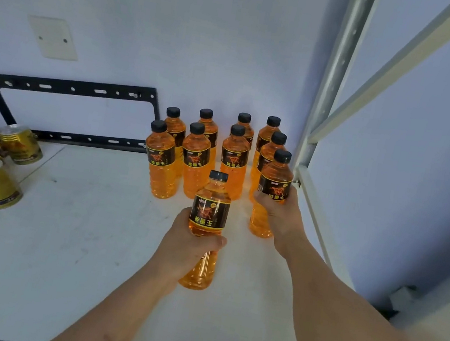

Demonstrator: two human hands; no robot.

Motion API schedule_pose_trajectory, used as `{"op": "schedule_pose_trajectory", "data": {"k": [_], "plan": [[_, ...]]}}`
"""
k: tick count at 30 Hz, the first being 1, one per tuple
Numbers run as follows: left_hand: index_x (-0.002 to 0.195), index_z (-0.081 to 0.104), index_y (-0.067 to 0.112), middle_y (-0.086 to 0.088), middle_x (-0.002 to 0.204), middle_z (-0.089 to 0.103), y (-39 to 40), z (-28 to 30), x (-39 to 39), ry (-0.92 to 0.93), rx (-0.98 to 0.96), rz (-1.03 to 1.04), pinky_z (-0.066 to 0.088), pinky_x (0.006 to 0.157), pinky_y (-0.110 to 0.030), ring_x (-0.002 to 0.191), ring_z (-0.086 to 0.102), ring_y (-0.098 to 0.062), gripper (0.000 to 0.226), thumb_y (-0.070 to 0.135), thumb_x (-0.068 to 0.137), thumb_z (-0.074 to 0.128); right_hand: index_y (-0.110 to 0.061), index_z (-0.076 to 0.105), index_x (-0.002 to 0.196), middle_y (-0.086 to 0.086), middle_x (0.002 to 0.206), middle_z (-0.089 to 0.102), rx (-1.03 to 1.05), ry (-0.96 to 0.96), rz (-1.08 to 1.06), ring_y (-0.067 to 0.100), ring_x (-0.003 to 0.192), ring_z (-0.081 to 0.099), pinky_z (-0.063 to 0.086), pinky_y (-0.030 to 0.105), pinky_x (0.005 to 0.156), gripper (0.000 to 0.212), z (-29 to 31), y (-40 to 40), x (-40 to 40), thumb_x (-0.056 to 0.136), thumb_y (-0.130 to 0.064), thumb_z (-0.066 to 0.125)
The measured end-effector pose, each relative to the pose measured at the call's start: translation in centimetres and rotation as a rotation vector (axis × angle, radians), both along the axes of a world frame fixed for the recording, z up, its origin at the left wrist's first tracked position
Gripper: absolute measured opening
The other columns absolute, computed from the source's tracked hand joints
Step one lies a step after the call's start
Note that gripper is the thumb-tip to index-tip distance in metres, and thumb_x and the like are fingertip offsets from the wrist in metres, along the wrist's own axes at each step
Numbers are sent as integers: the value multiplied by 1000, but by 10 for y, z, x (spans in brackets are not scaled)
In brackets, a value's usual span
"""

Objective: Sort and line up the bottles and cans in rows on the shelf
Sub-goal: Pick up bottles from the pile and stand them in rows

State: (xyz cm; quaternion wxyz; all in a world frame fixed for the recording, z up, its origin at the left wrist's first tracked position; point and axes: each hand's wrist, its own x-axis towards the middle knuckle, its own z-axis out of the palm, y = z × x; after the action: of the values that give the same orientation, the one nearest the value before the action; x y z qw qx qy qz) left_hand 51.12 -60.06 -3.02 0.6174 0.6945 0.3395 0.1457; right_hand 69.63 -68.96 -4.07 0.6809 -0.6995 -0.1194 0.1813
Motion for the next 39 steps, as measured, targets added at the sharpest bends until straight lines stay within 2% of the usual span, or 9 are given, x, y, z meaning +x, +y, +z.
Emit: {"op": "schedule_pose_trajectory", "data": {"k": [6, 9, 15, 18, 24, 27, 31, 33, 39], "plan": [[130, 44, 31, 9, 116, 58, -2, 7, 12, -46, 25, -27, 37, 87, -33, 109, 52, -15, 68, 21, 75, 81, -31, 33, 146, -5, 141, 50, -48, -50, -5, 23, 133, 45, 36, 48, 108, 80, 2, -5, -5, 81, -43, 78], [129, 44, 33, 12, 111, 56, -4, 12, 19, -49, 59, -35, 36, 85, -32, 104, 49, -11, 67, 20, 76, 81, -29, 36, 145, -4, 138, 53, -73, -59, 18, 22, 130, 47, 36, 47, 108, 79, 8, -9, -10, 80, -39, 80], [136, 43, 28, 6, 122, 55, 1, 21, 36, -35, 150, -3, 39, 88, -31, 108, 49, -14, 72, 25, 75, 82, -25, 37, 146, -2, 138, 54, -134, -70, 94, 23, 129, 47, 35, 44, 110, 87, 18, -20, -17, 74, -29, 86], [137, 43, 27, 7, 124, 55, 6, 22, 42, -53, 124, 2, 40, 93, -34, 115, 51, -16, 76, 23, 73, 83, -30, 31, 150, -3, 146, 49, -209, -48, 82, 24, 134, 45, 36, 48, 112, 97, 21, -25, -16, 72, -30, 88], [139, 45, 24, 3, 133, 57, 14, 24, 57, -56, 199, -12, 41, 104, -43, 124, 52, -22, 80, 22, 71, 86, -25, 12, 157, 4, 159, 30, -490, -18, 88, 28, 140, 39, 40, 41, 107, 105, 22, -45, -27, 79, -35, 82], [140, 45, 23, 2, 136, 57, 17, 21, 65, -65, 247, -34, 41, 104, -43, 126, 52, -23, 81, 26, 70, 86, -22, 21, 154, 6, 155, 37, -722, -55, 89, 27, 135, 44, 44, 39, 105, 90, 10, -55, -44, 84, -42, 74], [138, 45, 23, 1, 137, 57, 17, 16, 73, -55, 280, -67, 40, 101, -39, 126, 51, -23, 77, 26, 73, 85, -20, 49, 138, 2, 132, 53, -1115, -458, 214, 21, 119, 52, 48, 32, 94, 43, -2, -59, -69, 97, -36, 51], [137, 46, 23, 1, 136, 57, 19, 11, 77, -51, 291, -82, 41, 100, -40, 125, 52, -23, 75, 25, 73, 85, -19, 54, 131, 2, 122, 55, -1157, -577, 242, 20, 110, 54, 49, 30, 87, 37, -5, -58, -76, 99, -34, 44], [138, 45, 26, 3, 135, 57, 26, 6, 86, -59, 265, -88, 42, 101, -42, 126, 52, -22, 73, 24, 75, 83, -15, 60, 120, 2, 104, 55, -1188, -689, 264, 16, 93, 55, 52, 28, 77, 32, -14, -54, -77, 101, -33, 40]]}}
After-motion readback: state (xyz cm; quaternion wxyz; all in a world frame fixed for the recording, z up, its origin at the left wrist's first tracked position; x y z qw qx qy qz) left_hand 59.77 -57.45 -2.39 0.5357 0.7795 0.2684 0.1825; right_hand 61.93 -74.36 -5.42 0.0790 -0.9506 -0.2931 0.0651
